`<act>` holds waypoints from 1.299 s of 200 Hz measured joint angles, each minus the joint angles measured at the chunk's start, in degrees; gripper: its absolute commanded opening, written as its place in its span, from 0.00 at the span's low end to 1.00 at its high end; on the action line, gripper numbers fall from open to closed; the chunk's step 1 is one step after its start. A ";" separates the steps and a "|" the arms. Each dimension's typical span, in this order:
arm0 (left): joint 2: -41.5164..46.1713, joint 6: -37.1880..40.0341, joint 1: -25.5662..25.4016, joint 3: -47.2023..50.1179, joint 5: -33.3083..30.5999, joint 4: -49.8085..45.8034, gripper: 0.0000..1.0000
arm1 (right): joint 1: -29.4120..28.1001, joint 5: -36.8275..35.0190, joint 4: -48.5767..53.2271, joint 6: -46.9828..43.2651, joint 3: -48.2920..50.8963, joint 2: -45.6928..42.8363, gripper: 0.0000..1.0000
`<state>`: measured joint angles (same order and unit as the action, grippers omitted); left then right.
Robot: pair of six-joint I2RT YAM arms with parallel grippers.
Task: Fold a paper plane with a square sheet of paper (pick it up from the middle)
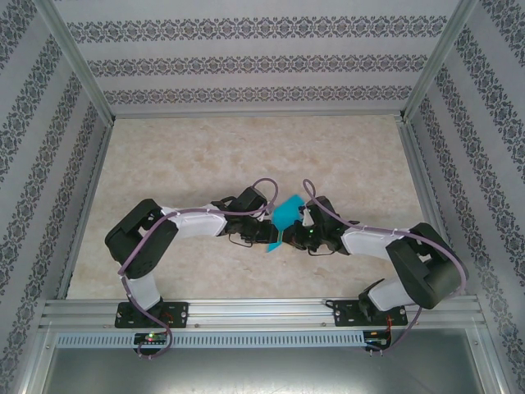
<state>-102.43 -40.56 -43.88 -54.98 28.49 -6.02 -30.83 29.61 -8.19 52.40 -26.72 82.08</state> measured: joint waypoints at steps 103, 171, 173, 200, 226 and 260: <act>-2.84 2.01 0.00 -2.23 0.00 -0.92 0.21 | 3.61 1.40 5.49 -2.21 -3.15 -4.70 0.13; -3.08 2.62 0.00 -2.71 0.02 -1.01 0.22 | 4.87 1.84 5.79 -4.55 -5.42 1.49 0.13; -3.08 2.62 0.00 -2.71 0.02 -0.98 0.22 | 4.87 1.84 5.75 -4.59 -5.42 1.64 0.13; -3.08 2.62 0.00 -2.78 0.02 -1.01 0.22 | 5.22 2.23 5.18 -4.85 -5.46 4.55 0.13; -3.08 2.62 0.00 -3.19 0.04 -1.05 0.23 | 5.22 2.25 5.14 -5.75 -5.46 6.12 0.12; -3.08 2.86 0.00 -3.82 0.02 -1.53 0.27 | 5.25 2.19 5.25 -7.13 -5.46 7.15 0.12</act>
<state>-105.51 -37.69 -43.88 -58.81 28.51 -7.55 -25.58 31.79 -2.94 45.28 -32.18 89.23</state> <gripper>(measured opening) 0.260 0.121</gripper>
